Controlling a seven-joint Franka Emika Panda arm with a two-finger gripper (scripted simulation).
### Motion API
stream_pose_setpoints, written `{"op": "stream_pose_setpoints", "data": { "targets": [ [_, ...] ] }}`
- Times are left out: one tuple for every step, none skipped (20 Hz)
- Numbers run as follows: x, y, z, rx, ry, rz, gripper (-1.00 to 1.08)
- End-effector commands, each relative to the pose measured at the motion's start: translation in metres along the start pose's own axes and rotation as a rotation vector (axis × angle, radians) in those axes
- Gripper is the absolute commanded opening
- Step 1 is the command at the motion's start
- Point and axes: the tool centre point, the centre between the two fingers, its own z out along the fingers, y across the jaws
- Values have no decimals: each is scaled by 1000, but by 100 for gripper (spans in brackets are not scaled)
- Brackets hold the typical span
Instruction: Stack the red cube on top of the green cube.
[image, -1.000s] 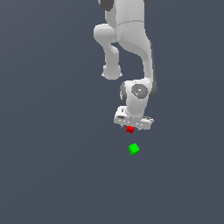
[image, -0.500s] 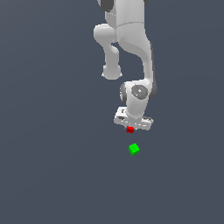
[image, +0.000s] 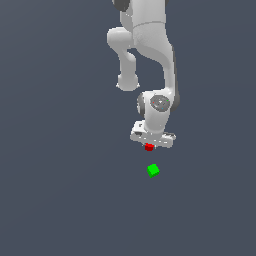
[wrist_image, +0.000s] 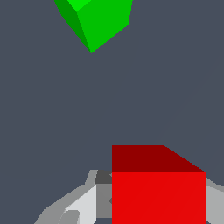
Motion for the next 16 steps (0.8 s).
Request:
{"op": "stream_pose_setpoints", "data": {
  "targets": [
    [0, 0, -9, 1, 1, 0, -100],
    [0, 0, -14, 1, 1, 0, -100],
    [0, 0, -19, 1, 1, 0, -100],
    [0, 0, -25, 0, 2, 0, -100],
    [0, 0, -32, 0, 2, 0, -100],
    [0, 0, -39, 0, 2, 0, -100],
    [0, 1, -47, 0, 2, 0, -100],
    [0, 1, -54, 0, 2, 0, -100],
    [-1, 1, -60, 0, 2, 0, -100],
    [0, 1, -66, 0, 2, 0, -100],
    [0, 1, -71, 0, 2, 1, -100],
    [0, 1, -76, 0, 2, 1, -100],
    [0, 1, -80, 0, 2, 1, -100],
    [0, 1, -83, 0, 2, 1, -100],
    [0, 1, -86, 0, 2, 1, -100],
    [0, 1, -89, 0, 2, 1, -100]
  ]
}}
